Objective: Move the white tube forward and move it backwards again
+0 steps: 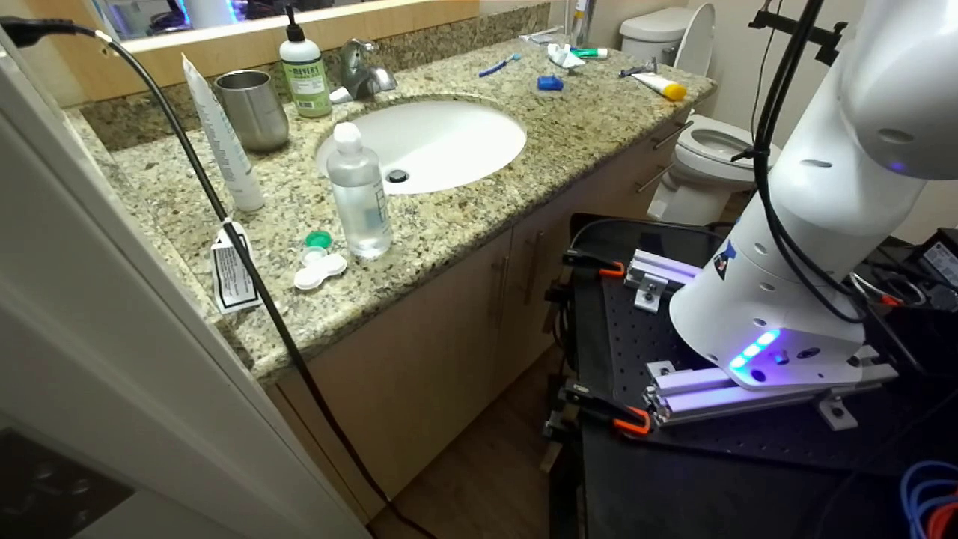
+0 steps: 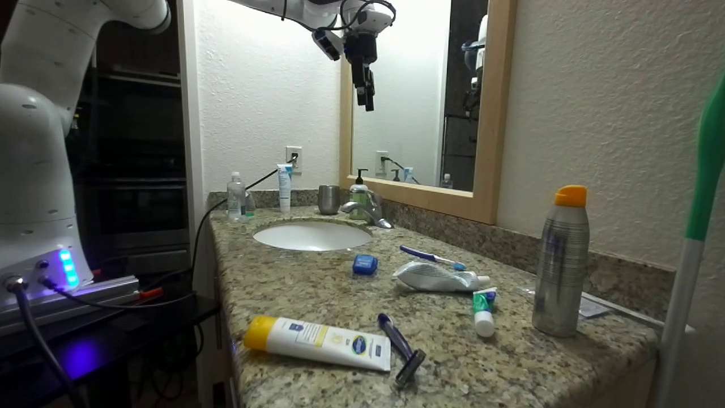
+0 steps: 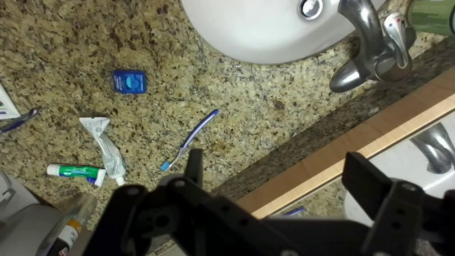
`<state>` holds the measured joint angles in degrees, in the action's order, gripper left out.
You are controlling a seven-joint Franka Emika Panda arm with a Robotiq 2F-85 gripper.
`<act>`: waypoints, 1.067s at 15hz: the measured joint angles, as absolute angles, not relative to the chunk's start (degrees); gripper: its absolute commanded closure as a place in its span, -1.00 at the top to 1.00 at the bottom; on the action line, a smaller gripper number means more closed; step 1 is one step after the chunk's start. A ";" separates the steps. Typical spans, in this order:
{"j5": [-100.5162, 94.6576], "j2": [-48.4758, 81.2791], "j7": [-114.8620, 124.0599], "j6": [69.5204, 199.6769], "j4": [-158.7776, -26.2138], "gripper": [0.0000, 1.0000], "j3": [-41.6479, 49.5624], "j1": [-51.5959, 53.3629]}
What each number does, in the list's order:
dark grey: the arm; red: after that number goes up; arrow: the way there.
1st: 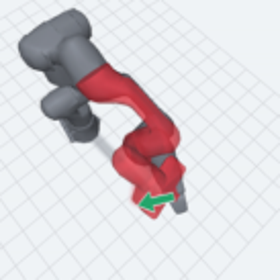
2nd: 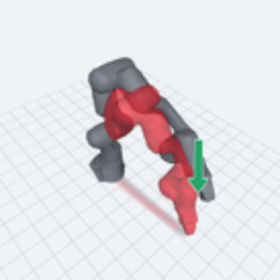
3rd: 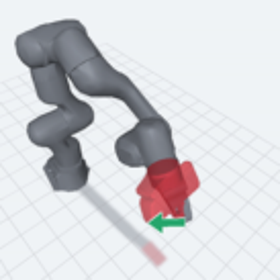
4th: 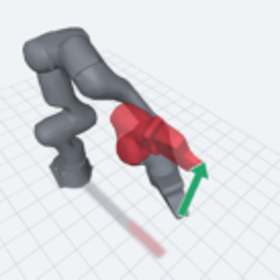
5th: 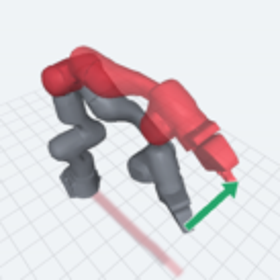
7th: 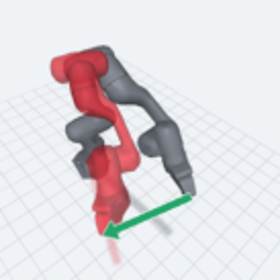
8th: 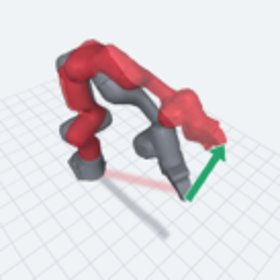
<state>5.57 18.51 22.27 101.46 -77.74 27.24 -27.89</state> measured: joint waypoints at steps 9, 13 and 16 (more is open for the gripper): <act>7.48 34.72 10.30 94.57 -60.99 1.00 28.73 -48.93; 7.44 44.24 -4.57 94.99 -53.60 1.00 20.60 -60.34; 8.07 50.49 -12.04 95.60 -50.77 1.00 17.74 -62.45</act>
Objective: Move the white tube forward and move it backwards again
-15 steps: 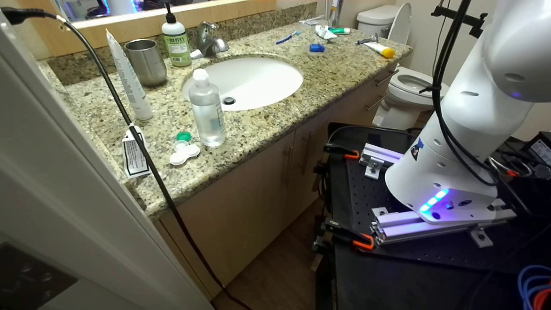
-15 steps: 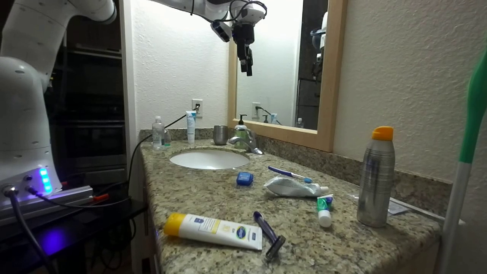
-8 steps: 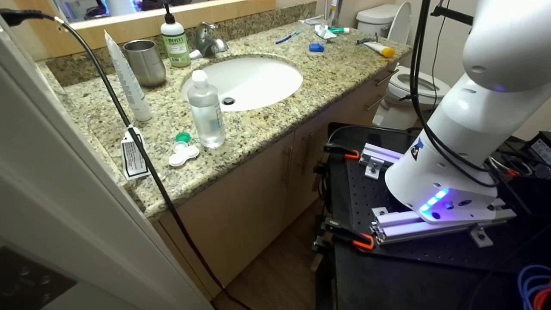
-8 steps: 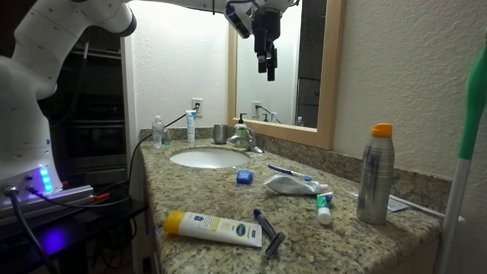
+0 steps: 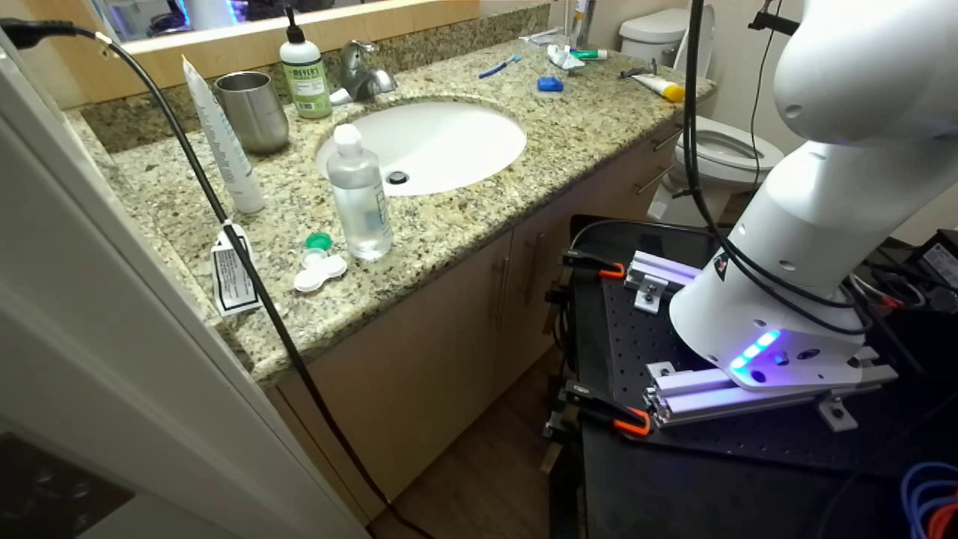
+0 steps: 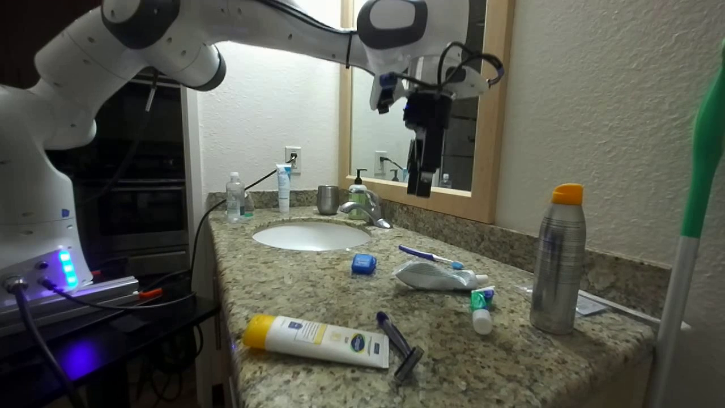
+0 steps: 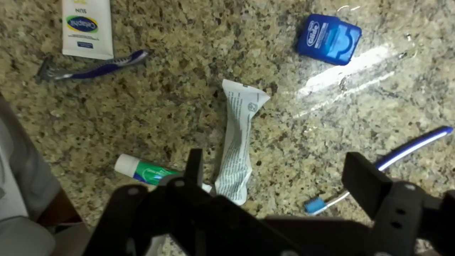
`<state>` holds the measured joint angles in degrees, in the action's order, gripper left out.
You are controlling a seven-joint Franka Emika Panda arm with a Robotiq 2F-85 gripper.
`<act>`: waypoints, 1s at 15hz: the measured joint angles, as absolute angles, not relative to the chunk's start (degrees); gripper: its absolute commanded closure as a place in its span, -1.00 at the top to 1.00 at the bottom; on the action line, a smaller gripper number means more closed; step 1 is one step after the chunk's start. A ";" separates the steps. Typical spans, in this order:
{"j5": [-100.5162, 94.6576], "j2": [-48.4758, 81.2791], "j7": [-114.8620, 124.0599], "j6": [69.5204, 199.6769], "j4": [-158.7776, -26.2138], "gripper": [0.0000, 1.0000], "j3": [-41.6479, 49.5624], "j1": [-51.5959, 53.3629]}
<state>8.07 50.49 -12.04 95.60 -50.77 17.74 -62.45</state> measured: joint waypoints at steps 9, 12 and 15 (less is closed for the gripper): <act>7.55 53.97 -11.13 97.77 -49.68 1.00 16.65 -61.49; 5.73 56.78 -11.34 98.59 -49.81 1.00 16.93 -61.45; 3.87 59.64 -12.35 102.52 -50.30 1.00 17.38 -61.73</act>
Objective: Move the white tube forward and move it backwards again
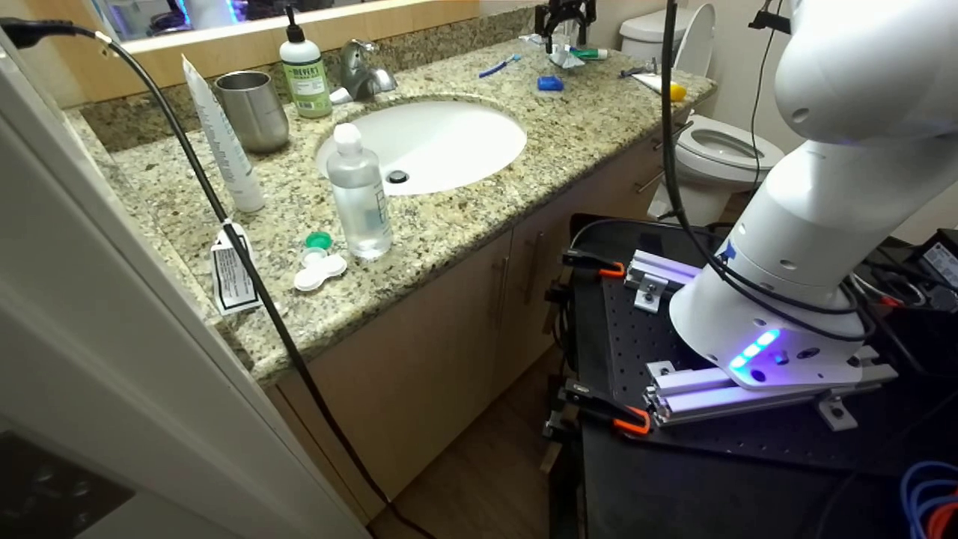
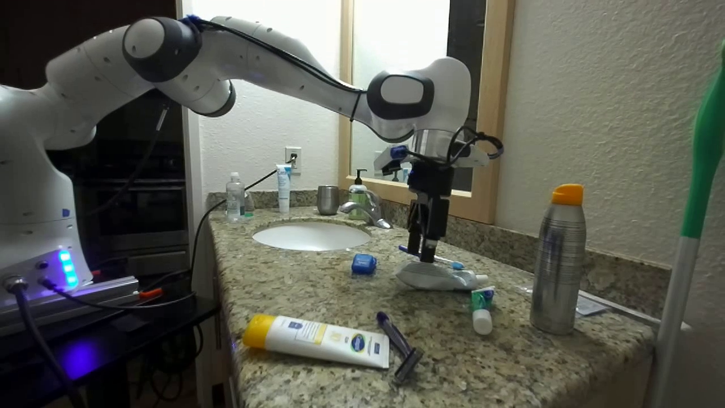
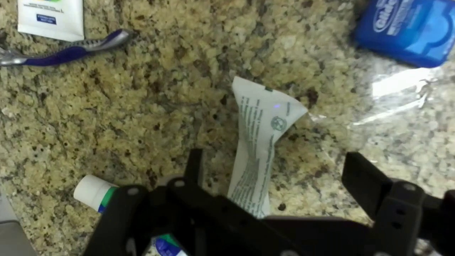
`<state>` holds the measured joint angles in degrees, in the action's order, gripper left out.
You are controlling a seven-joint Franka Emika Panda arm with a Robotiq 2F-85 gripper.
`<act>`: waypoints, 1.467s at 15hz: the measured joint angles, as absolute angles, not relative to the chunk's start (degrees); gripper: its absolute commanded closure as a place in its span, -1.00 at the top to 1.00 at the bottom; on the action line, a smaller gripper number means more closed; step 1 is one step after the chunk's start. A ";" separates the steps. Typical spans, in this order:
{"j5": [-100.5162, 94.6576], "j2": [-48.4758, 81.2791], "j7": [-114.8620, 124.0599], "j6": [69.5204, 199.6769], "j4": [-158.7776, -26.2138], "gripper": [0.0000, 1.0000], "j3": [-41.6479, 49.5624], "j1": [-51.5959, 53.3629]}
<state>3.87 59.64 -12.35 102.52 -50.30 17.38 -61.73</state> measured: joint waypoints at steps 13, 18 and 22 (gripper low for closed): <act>3.24 62.05 -11.26 102.44 -49.67 -0.50 17.73 -61.76; 4.12 62.05 -9.20 103.17 -49.09 -1.00 17.73 -61.94; 6.80 61.80 -9.33 106.08 -48.21 -0.94 17.59 -62.83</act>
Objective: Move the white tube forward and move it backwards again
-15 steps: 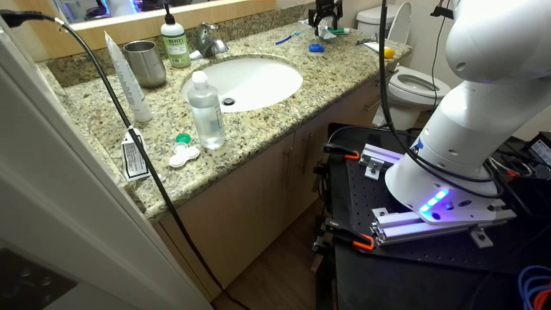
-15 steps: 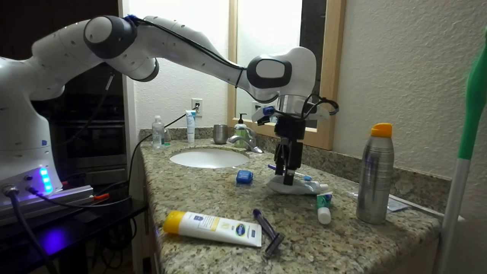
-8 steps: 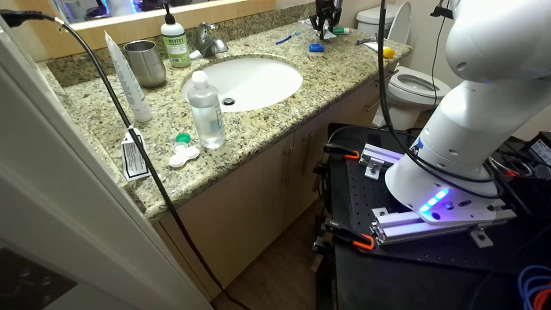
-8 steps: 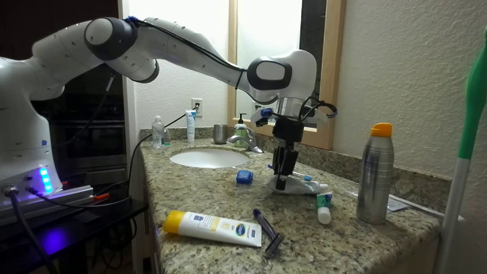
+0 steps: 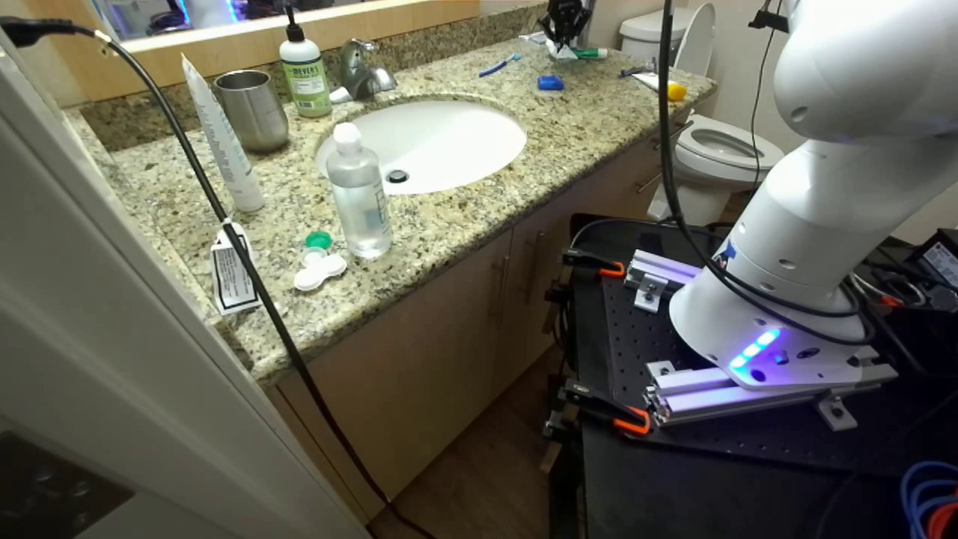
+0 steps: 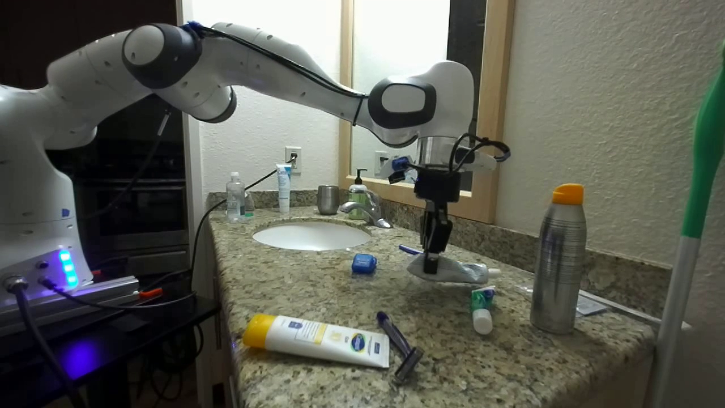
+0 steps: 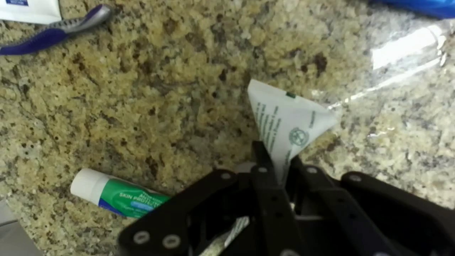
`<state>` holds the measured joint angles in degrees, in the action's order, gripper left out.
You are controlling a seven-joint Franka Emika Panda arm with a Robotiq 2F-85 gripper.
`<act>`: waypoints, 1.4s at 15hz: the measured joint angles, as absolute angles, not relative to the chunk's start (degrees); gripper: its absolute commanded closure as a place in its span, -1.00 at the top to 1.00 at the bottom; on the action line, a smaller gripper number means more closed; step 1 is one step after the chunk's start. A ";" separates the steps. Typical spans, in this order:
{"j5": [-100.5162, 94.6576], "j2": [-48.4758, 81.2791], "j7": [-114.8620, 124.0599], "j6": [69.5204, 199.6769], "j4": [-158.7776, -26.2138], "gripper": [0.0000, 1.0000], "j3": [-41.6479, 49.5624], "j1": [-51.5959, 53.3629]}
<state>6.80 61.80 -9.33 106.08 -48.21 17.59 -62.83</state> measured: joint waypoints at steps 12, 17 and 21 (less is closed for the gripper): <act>5.67 38.52 -37.88 108.42 -63.43 -0.94 13.76 -58.72; 2.29 27.45 -51.53 108.11 -76.81 -0.94 13.68 -56.14; 2.21 24.35 -54.45 108.07 -80.31 -0.76 13.61 -55.78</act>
